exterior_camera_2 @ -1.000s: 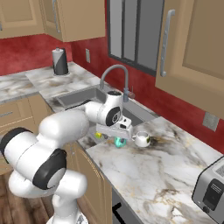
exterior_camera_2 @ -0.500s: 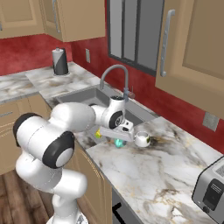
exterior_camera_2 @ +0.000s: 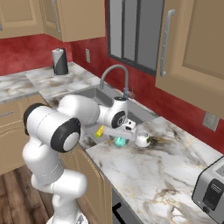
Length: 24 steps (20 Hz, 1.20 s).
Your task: Clear the mugs and bowl far away from the sink.
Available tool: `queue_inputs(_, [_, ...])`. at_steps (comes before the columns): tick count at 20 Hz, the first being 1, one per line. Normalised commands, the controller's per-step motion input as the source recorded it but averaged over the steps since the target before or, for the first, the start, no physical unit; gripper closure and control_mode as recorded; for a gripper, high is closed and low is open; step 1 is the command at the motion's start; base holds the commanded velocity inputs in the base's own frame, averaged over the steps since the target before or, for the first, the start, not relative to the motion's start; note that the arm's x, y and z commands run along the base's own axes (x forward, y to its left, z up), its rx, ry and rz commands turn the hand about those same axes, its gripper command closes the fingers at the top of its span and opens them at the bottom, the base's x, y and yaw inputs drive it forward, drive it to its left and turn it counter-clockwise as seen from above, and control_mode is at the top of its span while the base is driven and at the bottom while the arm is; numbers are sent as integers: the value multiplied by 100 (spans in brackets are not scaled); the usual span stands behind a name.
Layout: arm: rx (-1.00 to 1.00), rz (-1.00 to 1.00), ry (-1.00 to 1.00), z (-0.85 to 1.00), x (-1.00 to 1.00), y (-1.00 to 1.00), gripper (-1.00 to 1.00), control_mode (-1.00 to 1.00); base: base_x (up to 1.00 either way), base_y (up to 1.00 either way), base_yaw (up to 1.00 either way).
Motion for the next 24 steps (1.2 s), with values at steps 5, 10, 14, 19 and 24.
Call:
queue_inputs(5, [3,4,0,-14,20,-15,-100,-100,0,0,0])
queue_inputs(10, [4,2,1,-19,0,0,-100,-100,0,0,0])
queue_inputs(14, [5,0,5,-26,-9,5,100,-100,0,0,0])
queue_inputs(19, [7,0,5,-22,-1,1,100,-100,0,0,0])
queue_inputs(24, [7,0,6,-21,-6,12,100,-100,0,0,0])
